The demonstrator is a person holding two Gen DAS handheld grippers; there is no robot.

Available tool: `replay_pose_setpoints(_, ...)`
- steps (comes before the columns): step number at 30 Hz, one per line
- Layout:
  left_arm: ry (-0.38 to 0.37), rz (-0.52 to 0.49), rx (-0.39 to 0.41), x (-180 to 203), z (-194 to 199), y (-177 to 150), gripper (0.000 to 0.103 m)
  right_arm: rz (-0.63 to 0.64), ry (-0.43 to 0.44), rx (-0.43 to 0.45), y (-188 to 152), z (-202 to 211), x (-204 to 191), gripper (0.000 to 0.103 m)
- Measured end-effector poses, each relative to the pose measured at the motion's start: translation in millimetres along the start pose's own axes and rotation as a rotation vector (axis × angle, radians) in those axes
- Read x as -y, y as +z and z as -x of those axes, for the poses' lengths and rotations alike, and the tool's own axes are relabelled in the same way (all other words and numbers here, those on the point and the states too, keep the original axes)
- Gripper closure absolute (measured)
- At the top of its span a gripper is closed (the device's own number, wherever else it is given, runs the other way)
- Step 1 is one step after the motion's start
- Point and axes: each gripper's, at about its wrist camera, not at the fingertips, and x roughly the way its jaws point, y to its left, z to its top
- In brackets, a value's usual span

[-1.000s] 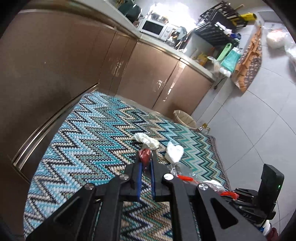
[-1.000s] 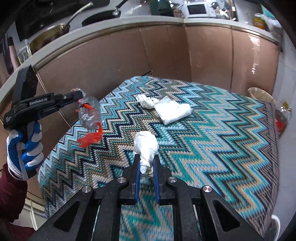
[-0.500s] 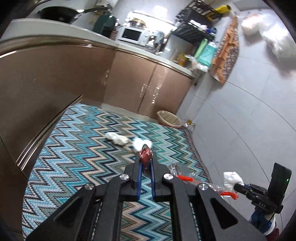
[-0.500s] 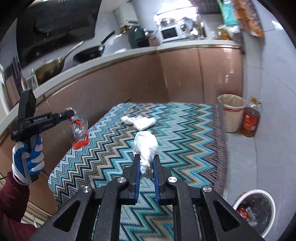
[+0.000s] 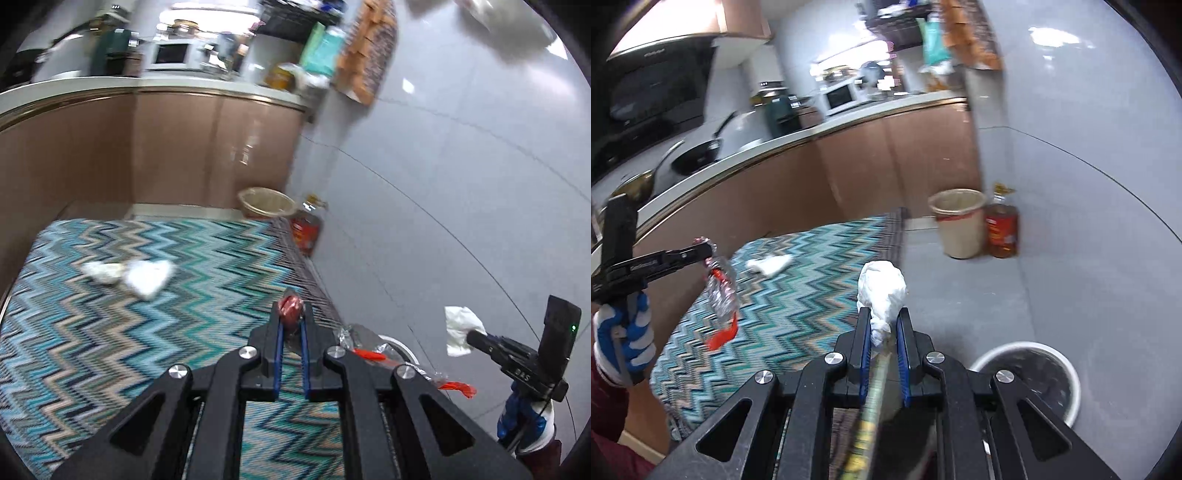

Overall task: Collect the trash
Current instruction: 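Carry the tissue and plastic over the white bin with both tools, then open both tools to drop the tissue and plastic into the white bin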

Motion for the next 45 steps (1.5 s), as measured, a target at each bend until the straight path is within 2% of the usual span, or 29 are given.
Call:
replay_pose_setpoints(5, -0.048, -0.126, -0.083, 68.7, -60.4, -0.4, 0.096, -0.081, -0.114, -0.020, -12.6, -4.4, 51.4, 0.090)
replay_pose_setpoints(9, -0.040, -0.206, -0.110, 119.3, -110.8, -5.9, 0.096, -0.170, -0.183, -0.061, -27.8, -15.3, 96.0, 0.090)
replay_pose_setpoints(14, -0.014, -0.303, -0.162, 172.1, -174.7, -24.1, 0.096, -0.253, -0.232, -0.114, -48.6, -24.7, 140.6, 0.090)
replay_pose_setpoints(19, -0.021, -0.358, -0.215, 205.1, -222.8, -43.0, 0.096, -0.290, -0.264, -0.171, -65.8, -36.6, 168.4, 0.089)
replay_pose_setpoints(25, -0.024, -0.400, -0.272, 226.0, -260.5, -61.1, 0.096, -0.315, -0.285, -0.208, -75.2, -49.9, 188.4, 0.088)
replay_pose_setpoints(36, 0.040, -0.469, -0.348, 235.1, -305.5, -86.2, 0.095, -0.337, -0.303, -0.257, -87.8, -71.3, 206.7, 0.088)
replay_pose_setpoints(40, 0.055, -0.474, -0.366, 240.2, -312.9, -92.3, 0.093, -0.342, -0.314, -0.264, -89.9, -75.1, 209.2, 0.083)
replay_pose_setpoints(43, 0.050, -0.475, -0.374, 243.2, -319.7, -93.7, 0.093, -0.344, -0.327, -0.265, -90.5, -75.0, 209.5, 0.072)
replay_pose_setpoints(45, 0.045, -0.476, -0.381, 245.4, -323.0, -94.0, 0.093, -0.347, -0.332, -0.265, -91.3, -74.6, 210.5, 0.068)
